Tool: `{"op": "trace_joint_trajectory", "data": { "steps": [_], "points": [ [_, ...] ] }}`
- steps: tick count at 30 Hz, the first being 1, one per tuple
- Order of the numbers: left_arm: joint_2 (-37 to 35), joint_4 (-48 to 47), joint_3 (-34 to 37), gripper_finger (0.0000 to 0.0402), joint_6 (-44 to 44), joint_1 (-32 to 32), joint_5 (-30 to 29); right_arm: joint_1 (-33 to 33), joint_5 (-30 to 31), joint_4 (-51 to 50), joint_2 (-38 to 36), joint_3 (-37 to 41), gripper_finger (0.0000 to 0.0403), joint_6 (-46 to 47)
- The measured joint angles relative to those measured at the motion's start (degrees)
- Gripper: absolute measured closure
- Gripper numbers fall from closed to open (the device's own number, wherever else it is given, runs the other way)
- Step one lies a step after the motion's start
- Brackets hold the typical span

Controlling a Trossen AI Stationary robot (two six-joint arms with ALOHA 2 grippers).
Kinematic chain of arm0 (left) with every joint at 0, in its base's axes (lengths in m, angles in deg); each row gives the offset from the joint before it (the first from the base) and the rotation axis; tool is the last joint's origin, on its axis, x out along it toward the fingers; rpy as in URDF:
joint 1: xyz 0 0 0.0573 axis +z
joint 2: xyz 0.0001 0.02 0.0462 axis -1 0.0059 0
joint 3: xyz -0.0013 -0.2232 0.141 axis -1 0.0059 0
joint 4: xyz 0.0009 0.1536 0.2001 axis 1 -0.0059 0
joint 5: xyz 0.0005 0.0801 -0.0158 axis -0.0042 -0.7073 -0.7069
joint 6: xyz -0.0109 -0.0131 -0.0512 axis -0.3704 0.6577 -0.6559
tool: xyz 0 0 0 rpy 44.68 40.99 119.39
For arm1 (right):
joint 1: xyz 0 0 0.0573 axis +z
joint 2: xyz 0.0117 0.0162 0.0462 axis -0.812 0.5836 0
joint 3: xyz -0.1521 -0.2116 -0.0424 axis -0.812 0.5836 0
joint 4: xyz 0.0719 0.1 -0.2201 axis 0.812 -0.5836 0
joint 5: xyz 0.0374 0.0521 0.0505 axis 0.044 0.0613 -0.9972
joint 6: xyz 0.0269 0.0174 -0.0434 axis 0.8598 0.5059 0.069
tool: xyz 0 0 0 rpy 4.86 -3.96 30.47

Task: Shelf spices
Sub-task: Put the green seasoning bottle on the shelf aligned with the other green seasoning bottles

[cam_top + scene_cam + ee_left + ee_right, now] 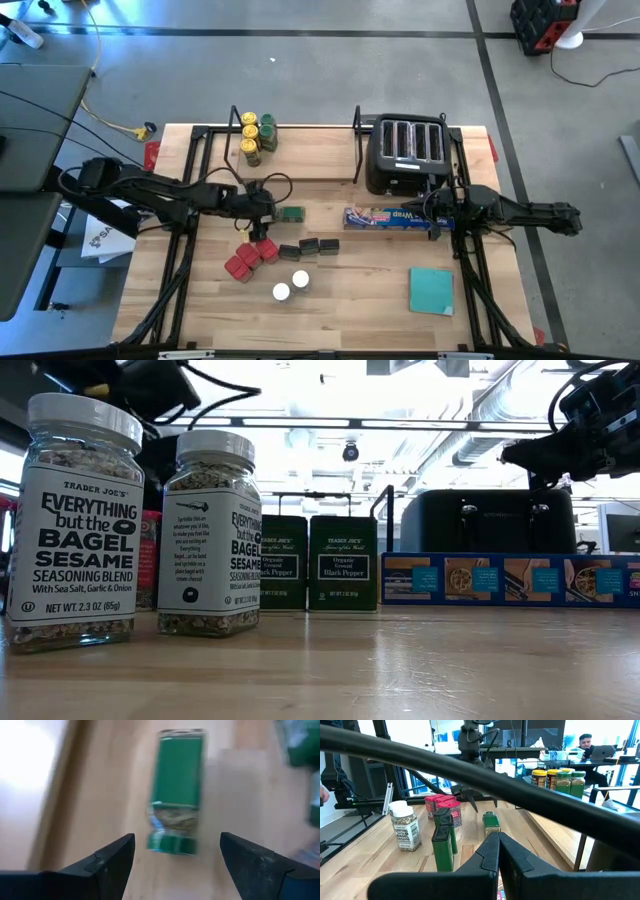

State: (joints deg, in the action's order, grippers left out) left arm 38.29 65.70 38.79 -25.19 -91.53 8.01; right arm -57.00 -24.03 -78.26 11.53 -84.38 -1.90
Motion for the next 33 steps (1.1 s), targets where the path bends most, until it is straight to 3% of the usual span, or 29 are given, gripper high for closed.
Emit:
{"op": "trace_joint_trajectory", "data": {
  "steps": [2,12,19,26,33],
  "points": [
    [0.38,-0.07,0.87,0.0112,3.34,0.86,2.88,-0.01,0.02,0.00,0.00,0.01,0.0403,0.00],
    [3.45,4.02,1.45,0.0112,10.36,4.67,3.81,0.00,-0.01,0.00,0.00,0.01,0.0403,0.00],
    [7.80,7.14,1.48,0.0112,10.26,4.93,8.90,0.00,-0.01,0.00,0.00,0.01,0.0403,0.00],
    [11.97,9.83,1.48,0.0115,7.60,4.78,8.04,-0.02,0.01,0.00,0.00,0.00,0.0403,0.00],
    [11.91,10.45,1.44,0.0162,2.93,4.78,7.72,-0.01,0.00,0.00,0.00,0.01,0.0403,0.00]
  ]
}}
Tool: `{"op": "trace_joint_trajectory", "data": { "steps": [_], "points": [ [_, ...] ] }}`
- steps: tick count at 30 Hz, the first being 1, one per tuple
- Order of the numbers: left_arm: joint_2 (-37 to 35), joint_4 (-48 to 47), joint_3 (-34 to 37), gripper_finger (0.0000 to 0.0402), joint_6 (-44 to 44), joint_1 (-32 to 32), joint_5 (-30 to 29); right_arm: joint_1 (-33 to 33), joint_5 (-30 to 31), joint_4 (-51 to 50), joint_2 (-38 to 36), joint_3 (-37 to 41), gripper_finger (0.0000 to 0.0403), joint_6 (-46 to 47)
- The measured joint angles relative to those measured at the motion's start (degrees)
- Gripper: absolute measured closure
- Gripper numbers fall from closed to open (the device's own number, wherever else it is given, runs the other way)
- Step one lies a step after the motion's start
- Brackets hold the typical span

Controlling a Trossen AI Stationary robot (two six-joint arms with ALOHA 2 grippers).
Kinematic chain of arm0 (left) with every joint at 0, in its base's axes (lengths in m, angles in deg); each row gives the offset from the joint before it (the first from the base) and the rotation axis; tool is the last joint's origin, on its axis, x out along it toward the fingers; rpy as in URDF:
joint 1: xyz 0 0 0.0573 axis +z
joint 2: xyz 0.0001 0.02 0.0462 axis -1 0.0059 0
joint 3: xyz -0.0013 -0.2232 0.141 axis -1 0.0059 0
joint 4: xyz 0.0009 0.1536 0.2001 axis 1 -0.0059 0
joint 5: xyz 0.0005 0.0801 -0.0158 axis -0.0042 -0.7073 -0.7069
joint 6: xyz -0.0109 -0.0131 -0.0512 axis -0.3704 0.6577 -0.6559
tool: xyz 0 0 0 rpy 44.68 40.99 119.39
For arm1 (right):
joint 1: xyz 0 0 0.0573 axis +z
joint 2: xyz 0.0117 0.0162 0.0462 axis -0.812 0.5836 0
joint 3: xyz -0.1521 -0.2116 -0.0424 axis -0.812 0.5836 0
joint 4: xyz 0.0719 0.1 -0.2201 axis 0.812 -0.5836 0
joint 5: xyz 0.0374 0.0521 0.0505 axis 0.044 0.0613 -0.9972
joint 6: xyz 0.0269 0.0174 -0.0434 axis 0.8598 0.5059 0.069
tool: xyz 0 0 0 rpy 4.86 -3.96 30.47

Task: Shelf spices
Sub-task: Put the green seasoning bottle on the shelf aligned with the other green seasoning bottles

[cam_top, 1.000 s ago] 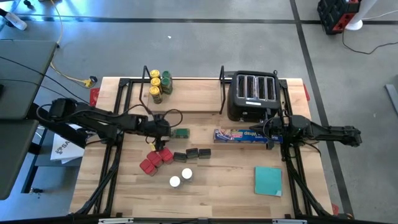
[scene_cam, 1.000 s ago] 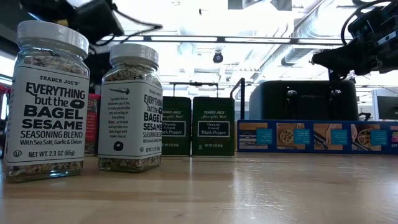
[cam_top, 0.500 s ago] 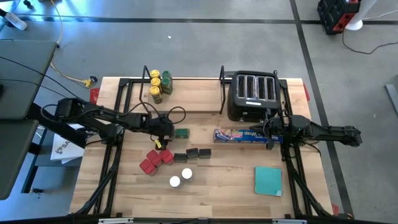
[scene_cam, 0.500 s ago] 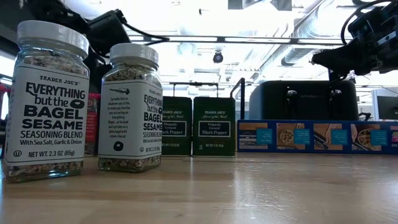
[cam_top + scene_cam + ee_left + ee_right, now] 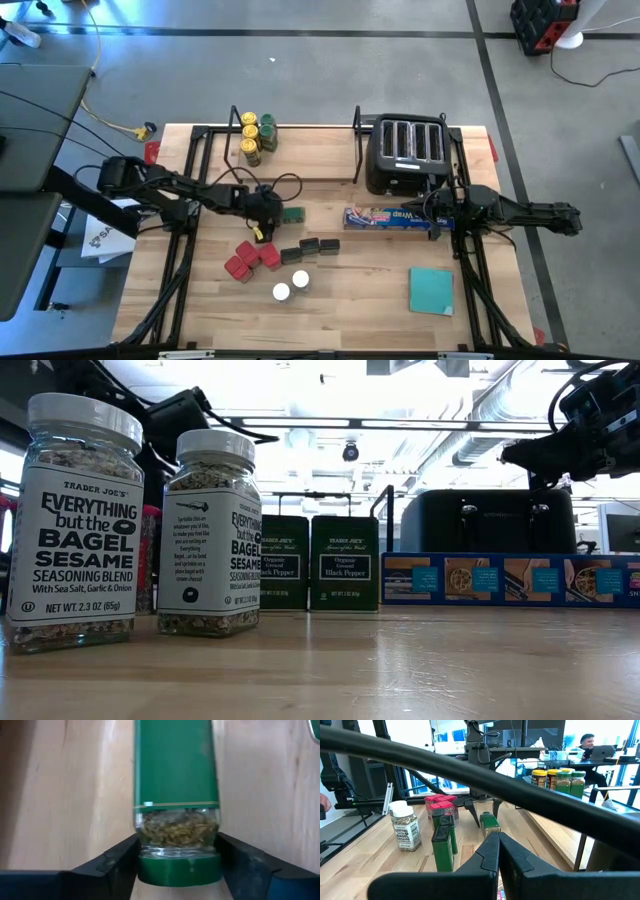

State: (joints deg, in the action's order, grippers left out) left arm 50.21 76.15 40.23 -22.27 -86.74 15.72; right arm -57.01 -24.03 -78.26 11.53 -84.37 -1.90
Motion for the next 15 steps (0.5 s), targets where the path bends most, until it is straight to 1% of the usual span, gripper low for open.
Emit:
{"op": "trace_joint_trajectory", "data": {
  "steps": [4,7,10,15],
  "points": [
    [-0.16,-0.58,-0.43,0.0202,-3.42,0.08,2.84,-0.01,0.01,-0.01,0.00,0.01,0.0403,0.00],
    [-0.16,-4.83,-3.25,0.0204,-6.72,0.07,4.56,-0.01,0.00,0.00,0.00,0.01,0.0403,0.00],
    [-0.16,-14.16,-9.79,0.0204,-8.11,0.23,5.51,0.00,0.00,0.00,0.00,-0.01,0.0403,0.00],
    [-0.16,-32.45,-25.49,0.0204,-6.09,2.54,5.55,0.01,0.00,0.00,0.00,-0.01,0.0403,-0.02]
  ]
}}
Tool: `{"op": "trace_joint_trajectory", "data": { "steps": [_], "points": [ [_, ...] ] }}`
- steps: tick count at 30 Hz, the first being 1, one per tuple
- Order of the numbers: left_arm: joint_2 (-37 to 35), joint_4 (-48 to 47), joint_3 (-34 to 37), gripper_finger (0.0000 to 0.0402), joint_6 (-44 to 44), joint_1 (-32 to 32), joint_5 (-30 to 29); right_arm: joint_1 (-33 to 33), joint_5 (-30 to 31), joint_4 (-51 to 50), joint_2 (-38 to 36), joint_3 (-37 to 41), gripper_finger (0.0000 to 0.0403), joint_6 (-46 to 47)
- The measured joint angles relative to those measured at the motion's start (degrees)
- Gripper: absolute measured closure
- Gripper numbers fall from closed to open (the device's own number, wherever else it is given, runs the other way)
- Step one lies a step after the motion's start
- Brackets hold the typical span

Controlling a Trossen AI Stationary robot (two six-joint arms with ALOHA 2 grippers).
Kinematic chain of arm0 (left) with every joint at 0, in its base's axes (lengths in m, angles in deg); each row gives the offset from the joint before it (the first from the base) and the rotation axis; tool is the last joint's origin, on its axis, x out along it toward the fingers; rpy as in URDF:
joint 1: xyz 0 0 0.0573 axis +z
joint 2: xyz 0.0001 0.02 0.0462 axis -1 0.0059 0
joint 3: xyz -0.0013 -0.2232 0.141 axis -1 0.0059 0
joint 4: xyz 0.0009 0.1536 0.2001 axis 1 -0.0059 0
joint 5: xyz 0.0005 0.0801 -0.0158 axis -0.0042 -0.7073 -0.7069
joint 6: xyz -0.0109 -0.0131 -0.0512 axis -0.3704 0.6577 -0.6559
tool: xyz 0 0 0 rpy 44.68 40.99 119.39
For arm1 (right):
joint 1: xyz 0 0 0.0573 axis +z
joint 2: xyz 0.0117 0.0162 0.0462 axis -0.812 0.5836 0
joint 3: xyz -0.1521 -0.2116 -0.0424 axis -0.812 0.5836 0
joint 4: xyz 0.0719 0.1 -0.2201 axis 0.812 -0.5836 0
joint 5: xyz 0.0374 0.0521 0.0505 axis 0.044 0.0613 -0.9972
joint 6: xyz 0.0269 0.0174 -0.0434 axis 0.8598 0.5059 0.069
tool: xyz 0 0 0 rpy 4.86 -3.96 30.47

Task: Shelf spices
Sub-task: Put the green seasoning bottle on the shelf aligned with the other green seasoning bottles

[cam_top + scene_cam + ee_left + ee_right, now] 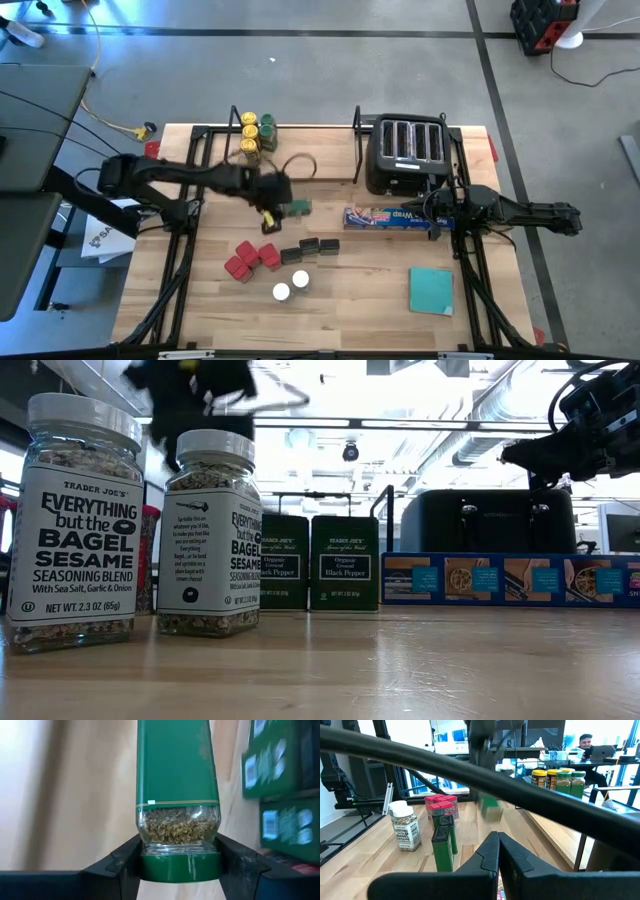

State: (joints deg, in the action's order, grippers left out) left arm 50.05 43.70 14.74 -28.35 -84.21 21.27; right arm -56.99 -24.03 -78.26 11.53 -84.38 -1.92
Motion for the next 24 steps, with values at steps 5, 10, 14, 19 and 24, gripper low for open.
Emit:
{"op": "trace_joint_trajectory", "data": {
  "steps": [5,10,14,19,24],
  "points": [
    [3.11,-16.88,-16.62,0.0204,4.34,6.46,-0.10,-0.01,0.00,0.00,0.00,0.01,0.0403,0.02],
    [12.10,-31.33,-30.69,0.0204,9.27,13.39,-4.05,-0.02,0.00,0.00,0.00,0.00,0.0403,0.02],
    [21.11,-41.35,-39.70,0.0204,14.12,16.91,-9.68,-0.02,0.00,0.00,0.00,0.01,0.0403,0.02],
    [30.02,-50.04,-46.65,0.0204,20.98,18.34,-20.61,0.00,0.00,0.00,0.00,0.01,0.0403,0.02],
    [33.63,-50.12,-48.14,0.0204,29.79,18.27,-22.64,-0.02,0.00,-0.02,0.00,0.02,0.0403,0.02]
  ]
}}
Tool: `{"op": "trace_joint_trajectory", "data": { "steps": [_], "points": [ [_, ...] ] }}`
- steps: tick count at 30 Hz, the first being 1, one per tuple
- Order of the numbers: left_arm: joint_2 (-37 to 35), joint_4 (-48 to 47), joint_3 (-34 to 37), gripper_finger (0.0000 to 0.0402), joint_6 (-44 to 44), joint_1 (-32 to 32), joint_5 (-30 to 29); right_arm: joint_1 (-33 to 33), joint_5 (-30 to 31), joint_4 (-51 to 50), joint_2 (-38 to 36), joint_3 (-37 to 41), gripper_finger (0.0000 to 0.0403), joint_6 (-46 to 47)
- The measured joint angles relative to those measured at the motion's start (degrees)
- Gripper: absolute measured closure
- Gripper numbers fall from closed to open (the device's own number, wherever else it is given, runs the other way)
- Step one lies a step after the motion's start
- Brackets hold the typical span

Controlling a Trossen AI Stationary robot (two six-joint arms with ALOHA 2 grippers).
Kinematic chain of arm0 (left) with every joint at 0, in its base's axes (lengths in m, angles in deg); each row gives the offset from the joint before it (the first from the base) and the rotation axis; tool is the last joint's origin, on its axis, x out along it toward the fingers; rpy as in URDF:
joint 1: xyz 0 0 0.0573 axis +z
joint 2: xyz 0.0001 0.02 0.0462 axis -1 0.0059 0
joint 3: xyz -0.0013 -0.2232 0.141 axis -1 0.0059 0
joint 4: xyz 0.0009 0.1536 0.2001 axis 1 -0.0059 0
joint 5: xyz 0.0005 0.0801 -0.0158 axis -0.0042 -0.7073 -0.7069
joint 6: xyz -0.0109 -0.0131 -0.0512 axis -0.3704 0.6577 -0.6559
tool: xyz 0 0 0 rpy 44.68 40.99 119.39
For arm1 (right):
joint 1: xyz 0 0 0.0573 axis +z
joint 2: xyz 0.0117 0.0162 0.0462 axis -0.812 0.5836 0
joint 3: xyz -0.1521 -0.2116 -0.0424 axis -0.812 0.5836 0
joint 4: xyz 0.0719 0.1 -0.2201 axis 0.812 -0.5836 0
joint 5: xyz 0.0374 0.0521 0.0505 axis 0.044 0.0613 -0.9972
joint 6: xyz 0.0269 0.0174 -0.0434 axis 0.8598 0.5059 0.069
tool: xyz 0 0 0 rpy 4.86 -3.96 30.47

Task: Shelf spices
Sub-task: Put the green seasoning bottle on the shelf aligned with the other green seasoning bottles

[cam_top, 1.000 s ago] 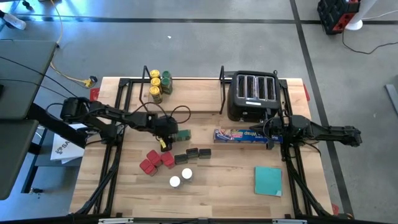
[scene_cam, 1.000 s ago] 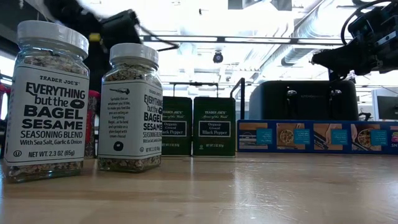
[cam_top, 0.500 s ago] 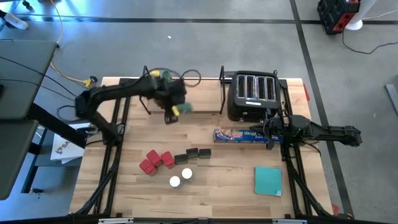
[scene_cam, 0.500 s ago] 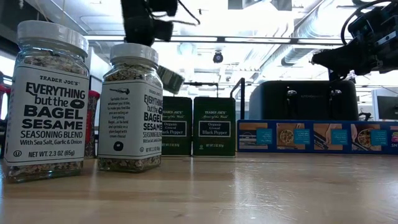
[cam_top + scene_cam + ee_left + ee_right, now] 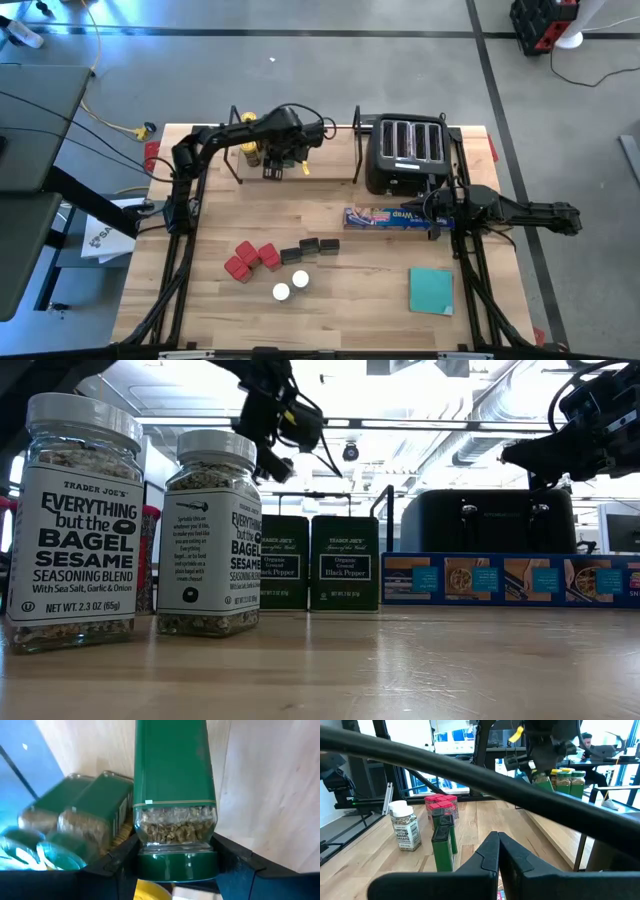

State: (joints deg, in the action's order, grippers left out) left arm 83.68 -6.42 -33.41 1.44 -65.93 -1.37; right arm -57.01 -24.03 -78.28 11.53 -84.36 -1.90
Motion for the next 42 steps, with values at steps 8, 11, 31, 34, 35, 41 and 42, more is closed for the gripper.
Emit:
{"op": "trace_joint_trajectory", "data": {
  "steps": [8,11,31,34,35,41,42],
  "points": [
    [1.40,0.20,0.07,0.0182,9.80,-0.66,-4.89,0.02,0.00,0.02,0.00,0.00,0.0403,-0.02],
    [1.40,0.17,0.07,0.0179,10.27,-0.56,-5.94,0.00,0.01,0.01,0.00,0.00,0.0403,0.00],
    [1.27,0.13,0.07,0.0136,5.88,0.56,-5.26,0.01,0.00,0.02,0.00,0.00,0.0403,0.00],
    [0.30,0.17,0.07,0.0132,4.93,0.63,-5.73,0.00,0.00,0.02,0.00,0.00,0.0403,0.00],
    [-0.32,0.13,0.07,0.0132,4.85,0.63,-5.71,0.02,0.01,0.01,0.00,-0.01,0.0403,0.00],
    [-5.20,0.14,0.07,0.0131,2.88,0.63,-3.37,0.01,0.00,0.02,0.00,0.00,0.0403,0.00],
    [-6.03,0.15,0.07,0.0131,2.15,0.63,-2.45,0.02,0.00,0.02,0.00,0.00,0.0403,0.00]
  ]
}}
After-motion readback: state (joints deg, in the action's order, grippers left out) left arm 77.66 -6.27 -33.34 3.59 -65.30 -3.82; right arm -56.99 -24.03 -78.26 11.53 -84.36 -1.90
